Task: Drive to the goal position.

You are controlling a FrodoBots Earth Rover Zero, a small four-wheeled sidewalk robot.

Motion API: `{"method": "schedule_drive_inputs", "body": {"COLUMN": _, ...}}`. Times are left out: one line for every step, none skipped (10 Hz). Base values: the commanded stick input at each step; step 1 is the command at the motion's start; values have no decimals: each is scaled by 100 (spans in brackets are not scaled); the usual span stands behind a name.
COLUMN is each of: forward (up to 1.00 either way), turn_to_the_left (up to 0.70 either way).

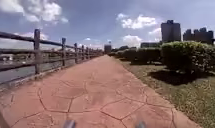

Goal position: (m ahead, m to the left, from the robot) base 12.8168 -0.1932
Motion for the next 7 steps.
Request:
{"method": "schedule_drive_inputs", "body": {"forward": 70, "turn_to_the_left": 13}}
{"method": "schedule_drive_inputs", "body": {"forward": 70, "turn_to_the_left": 0}}
{"method": "schedule_drive_inputs", "body": {"forward": 70, "turn_to_the_left": 0}}
{"method": "schedule_drive_inputs", "body": {"forward": 70, "turn_to_the_left": 0}}
{"method": "schedule_drive_inputs", "body": {"forward": 70, "turn_to_the_left": 0}}
{"method": "schedule_drive_inputs", "body": {"forward": 70, "turn_to_the_left": 0}}
{"method": "schedule_drive_inputs", "body": {"forward": 70, "turn_to_the_left": 0}}
